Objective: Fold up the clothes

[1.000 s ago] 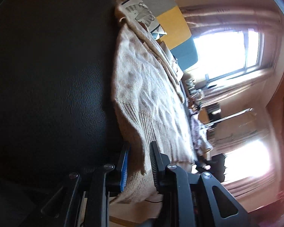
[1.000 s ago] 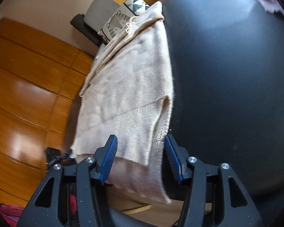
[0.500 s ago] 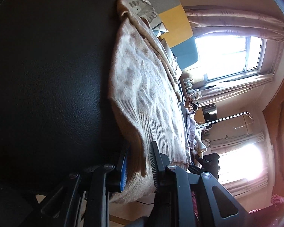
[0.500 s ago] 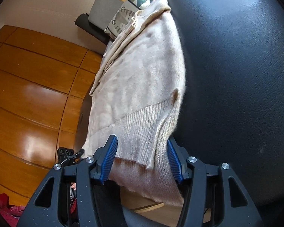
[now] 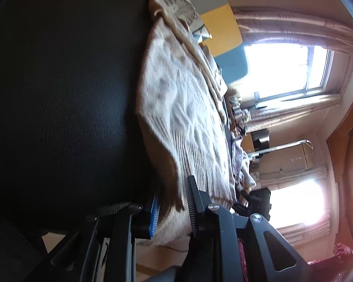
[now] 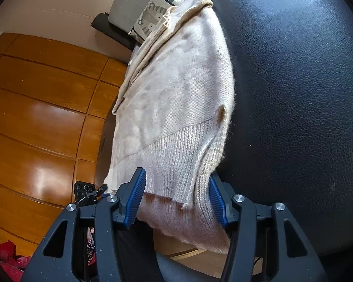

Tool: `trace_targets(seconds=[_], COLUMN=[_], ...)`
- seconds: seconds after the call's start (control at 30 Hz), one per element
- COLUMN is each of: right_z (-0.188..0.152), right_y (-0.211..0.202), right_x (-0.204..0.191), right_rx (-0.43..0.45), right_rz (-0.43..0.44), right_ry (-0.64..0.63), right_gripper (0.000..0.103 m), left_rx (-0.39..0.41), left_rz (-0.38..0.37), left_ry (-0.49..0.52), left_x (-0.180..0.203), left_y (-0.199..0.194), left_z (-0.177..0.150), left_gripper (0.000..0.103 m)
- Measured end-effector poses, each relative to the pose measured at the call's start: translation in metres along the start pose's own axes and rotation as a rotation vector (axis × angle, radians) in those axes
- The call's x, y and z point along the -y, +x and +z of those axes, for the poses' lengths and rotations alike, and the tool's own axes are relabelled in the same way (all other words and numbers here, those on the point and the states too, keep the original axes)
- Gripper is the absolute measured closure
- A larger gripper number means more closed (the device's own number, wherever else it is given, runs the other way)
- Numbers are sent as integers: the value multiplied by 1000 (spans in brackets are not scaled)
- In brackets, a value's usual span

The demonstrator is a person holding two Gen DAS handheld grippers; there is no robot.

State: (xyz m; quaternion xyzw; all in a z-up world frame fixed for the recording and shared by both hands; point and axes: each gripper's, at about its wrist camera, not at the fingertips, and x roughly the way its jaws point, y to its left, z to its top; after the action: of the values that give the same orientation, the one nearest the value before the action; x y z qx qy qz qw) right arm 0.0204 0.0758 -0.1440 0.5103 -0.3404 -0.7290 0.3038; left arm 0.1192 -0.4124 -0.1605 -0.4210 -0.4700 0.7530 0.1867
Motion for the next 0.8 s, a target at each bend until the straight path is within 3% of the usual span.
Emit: trace_targets(seconds=[0.07, 0.2, 0.27, 0.33, 0.4, 0.8], right_z=[0, -1, -1, -1, -1, -1], right_y=[0, -2, -2, -2, -3, -2], right_x=[-1, 0, 0, 0, 1, 1], right_rx=[0, 1, -1, 0, 1, -2], right_rz=[-3, -2, -3, 2, 7, 13], right_ry=[-4, -3, -2, 2, 5, 18], right_gripper=[48, 48, 48, 48, 48, 48], left_rx=[-6, 27, 55, 73, 76, -117], left_rz=[-5, 125, 141, 130, 57, -85], left_ry=[14, 214, 240, 169, 106, 135], left_x=[3, 29, 29, 15, 0, 10], left_y=[6, 1, -7, -12, -14, 12], left_z=[1, 12, 22, 33, 38, 15], left_gripper=[83, 83, 82, 83, 83, 83])
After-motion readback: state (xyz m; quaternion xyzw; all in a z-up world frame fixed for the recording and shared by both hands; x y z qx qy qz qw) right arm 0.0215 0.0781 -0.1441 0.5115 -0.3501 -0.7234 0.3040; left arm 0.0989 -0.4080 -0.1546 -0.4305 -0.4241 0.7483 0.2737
